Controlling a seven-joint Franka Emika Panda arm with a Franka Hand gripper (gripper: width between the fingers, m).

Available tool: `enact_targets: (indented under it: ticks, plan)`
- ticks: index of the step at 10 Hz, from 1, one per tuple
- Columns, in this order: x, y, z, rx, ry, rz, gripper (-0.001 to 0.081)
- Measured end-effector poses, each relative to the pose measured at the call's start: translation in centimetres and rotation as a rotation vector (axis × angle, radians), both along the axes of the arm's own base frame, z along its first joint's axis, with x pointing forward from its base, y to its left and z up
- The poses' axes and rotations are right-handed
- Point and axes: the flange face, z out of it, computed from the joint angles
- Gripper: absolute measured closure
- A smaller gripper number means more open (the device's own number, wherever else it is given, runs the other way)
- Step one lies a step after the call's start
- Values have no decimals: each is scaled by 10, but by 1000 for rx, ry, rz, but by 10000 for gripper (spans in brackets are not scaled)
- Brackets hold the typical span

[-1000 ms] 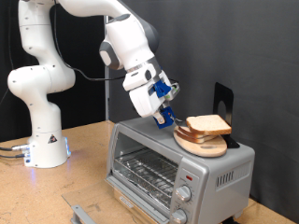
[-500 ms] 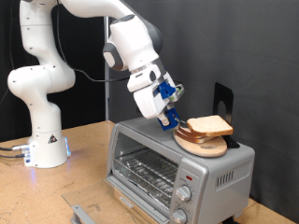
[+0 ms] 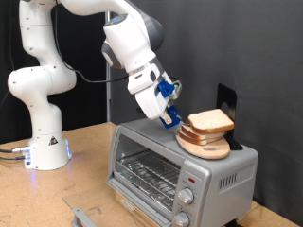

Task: Make a piece of toast with the oven

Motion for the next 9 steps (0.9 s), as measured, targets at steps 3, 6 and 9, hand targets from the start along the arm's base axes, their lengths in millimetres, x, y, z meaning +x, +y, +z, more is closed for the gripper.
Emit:
enact_targets:
  ticks: [3, 6, 9]
  plan:
    - [-7, -8, 15, 15, -42, 4, 440]
    - [-16, -29, 18, 38, 21, 17, 440]
    - [-31, -66, 27, 92, 95, 43, 440]
